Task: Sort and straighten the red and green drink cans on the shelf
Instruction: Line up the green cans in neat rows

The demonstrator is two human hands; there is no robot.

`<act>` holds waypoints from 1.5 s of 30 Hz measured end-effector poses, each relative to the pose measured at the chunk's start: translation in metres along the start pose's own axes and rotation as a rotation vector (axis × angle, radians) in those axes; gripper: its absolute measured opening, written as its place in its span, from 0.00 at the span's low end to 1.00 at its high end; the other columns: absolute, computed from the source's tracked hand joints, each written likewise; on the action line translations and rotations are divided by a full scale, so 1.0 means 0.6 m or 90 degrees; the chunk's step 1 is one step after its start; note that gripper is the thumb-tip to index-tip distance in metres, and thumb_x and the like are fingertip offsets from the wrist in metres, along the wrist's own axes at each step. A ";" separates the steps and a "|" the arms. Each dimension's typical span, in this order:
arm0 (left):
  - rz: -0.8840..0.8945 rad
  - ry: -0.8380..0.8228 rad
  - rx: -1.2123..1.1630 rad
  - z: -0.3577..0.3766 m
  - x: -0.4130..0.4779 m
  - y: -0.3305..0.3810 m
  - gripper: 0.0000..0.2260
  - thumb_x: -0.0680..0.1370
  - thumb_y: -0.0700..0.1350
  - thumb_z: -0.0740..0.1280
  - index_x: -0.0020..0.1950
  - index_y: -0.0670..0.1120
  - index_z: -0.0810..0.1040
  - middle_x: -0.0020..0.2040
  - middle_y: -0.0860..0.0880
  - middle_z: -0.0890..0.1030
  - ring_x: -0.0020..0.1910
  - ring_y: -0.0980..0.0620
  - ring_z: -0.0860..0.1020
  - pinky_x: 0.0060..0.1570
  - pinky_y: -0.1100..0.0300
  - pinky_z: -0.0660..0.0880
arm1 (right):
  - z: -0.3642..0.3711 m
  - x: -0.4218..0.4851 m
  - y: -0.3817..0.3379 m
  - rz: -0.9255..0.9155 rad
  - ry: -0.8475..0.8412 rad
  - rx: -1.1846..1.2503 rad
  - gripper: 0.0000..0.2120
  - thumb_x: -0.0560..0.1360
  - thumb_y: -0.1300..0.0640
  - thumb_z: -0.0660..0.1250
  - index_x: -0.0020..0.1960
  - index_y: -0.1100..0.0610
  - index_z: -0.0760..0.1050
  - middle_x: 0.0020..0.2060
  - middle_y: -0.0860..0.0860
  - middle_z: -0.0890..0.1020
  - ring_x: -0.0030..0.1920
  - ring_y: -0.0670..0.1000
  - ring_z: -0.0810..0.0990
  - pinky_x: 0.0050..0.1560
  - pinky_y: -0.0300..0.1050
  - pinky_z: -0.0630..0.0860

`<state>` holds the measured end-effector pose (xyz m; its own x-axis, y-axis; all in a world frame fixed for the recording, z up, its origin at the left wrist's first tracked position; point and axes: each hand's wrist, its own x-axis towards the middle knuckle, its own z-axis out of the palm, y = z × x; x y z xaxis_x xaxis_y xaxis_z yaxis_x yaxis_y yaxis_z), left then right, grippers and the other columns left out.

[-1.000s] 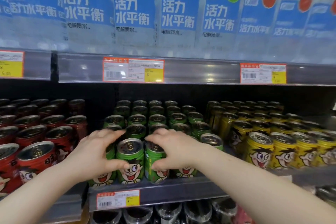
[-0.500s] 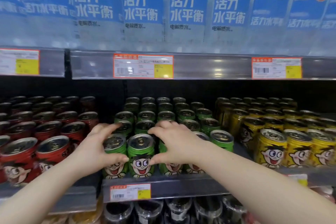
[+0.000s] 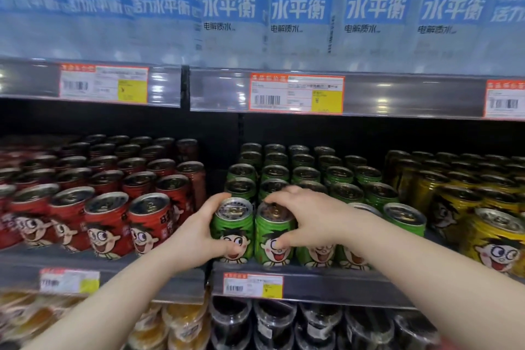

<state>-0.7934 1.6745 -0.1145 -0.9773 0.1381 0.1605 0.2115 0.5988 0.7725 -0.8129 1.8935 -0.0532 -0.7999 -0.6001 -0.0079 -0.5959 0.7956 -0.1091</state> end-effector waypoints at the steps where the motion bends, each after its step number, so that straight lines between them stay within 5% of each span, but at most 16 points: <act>1: 0.000 -0.006 -0.008 0.000 0.000 0.000 0.40 0.66 0.40 0.77 0.70 0.57 0.58 0.53 0.64 0.74 0.49 0.68 0.73 0.42 0.81 0.69 | 0.000 0.000 0.001 0.001 -0.003 0.004 0.38 0.69 0.43 0.71 0.74 0.46 0.57 0.68 0.48 0.65 0.67 0.52 0.68 0.65 0.49 0.69; 6: 0.008 -0.023 -0.059 0.002 -0.003 0.001 0.46 0.65 0.40 0.77 0.71 0.62 0.51 0.55 0.64 0.72 0.50 0.68 0.76 0.44 0.78 0.70 | 0.002 -0.002 0.001 -0.003 0.004 -0.024 0.38 0.69 0.42 0.70 0.74 0.46 0.56 0.68 0.49 0.65 0.67 0.52 0.67 0.65 0.48 0.69; 9: 0.032 0.017 -0.026 -0.001 -0.009 0.017 0.44 0.61 0.57 0.77 0.68 0.65 0.52 0.60 0.63 0.68 0.58 0.63 0.71 0.55 0.72 0.68 | -0.009 -0.010 0.018 0.011 0.031 0.033 0.36 0.69 0.37 0.68 0.73 0.46 0.61 0.68 0.50 0.65 0.68 0.51 0.66 0.68 0.49 0.67; 12: 0.013 0.144 0.009 -0.010 0.013 0.029 0.45 0.58 0.70 0.62 0.72 0.53 0.61 0.64 0.52 0.67 0.63 0.54 0.68 0.64 0.60 0.65 | -0.031 -0.023 0.058 0.084 0.130 0.078 0.28 0.75 0.40 0.62 0.71 0.48 0.66 0.69 0.51 0.67 0.68 0.51 0.68 0.69 0.45 0.65; 16: -0.050 0.147 -0.055 -0.021 0.072 0.043 0.35 0.71 0.64 0.64 0.73 0.48 0.63 0.71 0.45 0.68 0.68 0.48 0.68 0.68 0.56 0.63 | -0.041 -0.035 0.114 0.251 0.043 0.008 0.31 0.76 0.35 0.54 0.75 0.45 0.57 0.76 0.50 0.58 0.75 0.54 0.57 0.73 0.49 0.58; 20: -0.148 0.101 -0.136 -0.011 0.114 0.052 0.34 0.74 0.59 0.66 0.75 0.49 0.58 0.73 0.48 0.65 0.70 0.48 0.66 0.60 0.62 0.64 | -0.016 -0.043 0.130 0.290 -0.071 0.025 0.34 0.73 0.29 0.44 0.75 0.39 0.46 0.77 0.45 0.46 0.77 0.54 0.46 0.75 0.54 0.48; 25: -0.217 0.095 -0.237 -0.010 0.146 0.038 0.34 0.73 0.64 0.63 0.74 0.48 0.62 0.71 0.45 0.68 0.67 0.45 0.70 0.69 0.51 0.64 | -0.007 -0.043 0.136 0.300 -0.068 0.014 0.33 0.73 0.29 0.42 0.75 0.37 0.43 0.77 0.43 0.44 0.77 0.54 0.44 0.74 0.57 0.44; 32: -0.211 0.104 -0.237 0.009 0.165 0.029 0.24 0.79 0.47 0.62 0.73 0.41 0.63 0.72 0.43 0.66 0.70 0.45 0.67 0.67 0.59 0.61 | -0.006 -0.038 0.140 0.301 -0.077 0.013 0.32 0.73 0.29 0.41 0.75 0.37 0.42 0.77 0.43 0.42 0.77 0.55 0.43 0.73 0.59 0.44; 38: -0.209 0.110 -0.269 0.007 0.163 0.032 0.24 0.79 0.53 0.59 0.72 0.44 0.64 0.72 0.45 0.67 0.69 0.45 0.67 0.70 0.55 0.61 | -0.005 -0.039 0.139 0.300 -0.072 0.014 0.32 0.74 0.30 0.42 0.75 0.38 0.42 0.77 0.44 0.43 0.77 0.55 0.44 0.73 0.58 0.43; 42: -0.177 0.178 -0.110 -0.003 0.156 0.047 0.25 0.79 0.56 0.57 0.73 0.46 0.62 0.73 0.44 0.66 0.71 0.44 0.65 0.68 0.56 0.60 | -0.005 -0.041 0.139 0.299 -0.072 0.018 0.32 0.74 0.30 0.42 0.75 0.37 0.42 0.77 0.44 0.43 0.77 0.55 0.43 0.73 0.58 0.43; 45: -0.091 0.189 -0.014 -0.013 0.132 0.069 0.20 0.79 0.51 0.59 0.68 0.44 0.70 0.67 0.43 0.73 0.66 0.44 0.70 0.62 0.59 0.65 | -0.005 -0.041 0.139 0.298 -0.068 0.023 0.32 0.74 0.30 0.42 0.75 0.38 0.43 0.77 0.44 0.43 0.77 0.55 0.43 0.73 0.58 0.42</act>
<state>-0.8621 1.7044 -0.0652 -0.9581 -0.1839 0.2196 0.0751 0.5784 0.8123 -0.8433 1.9746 -0.0590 -0.9687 -0.1849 -0.1658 -0.1692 0.9800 -0.1045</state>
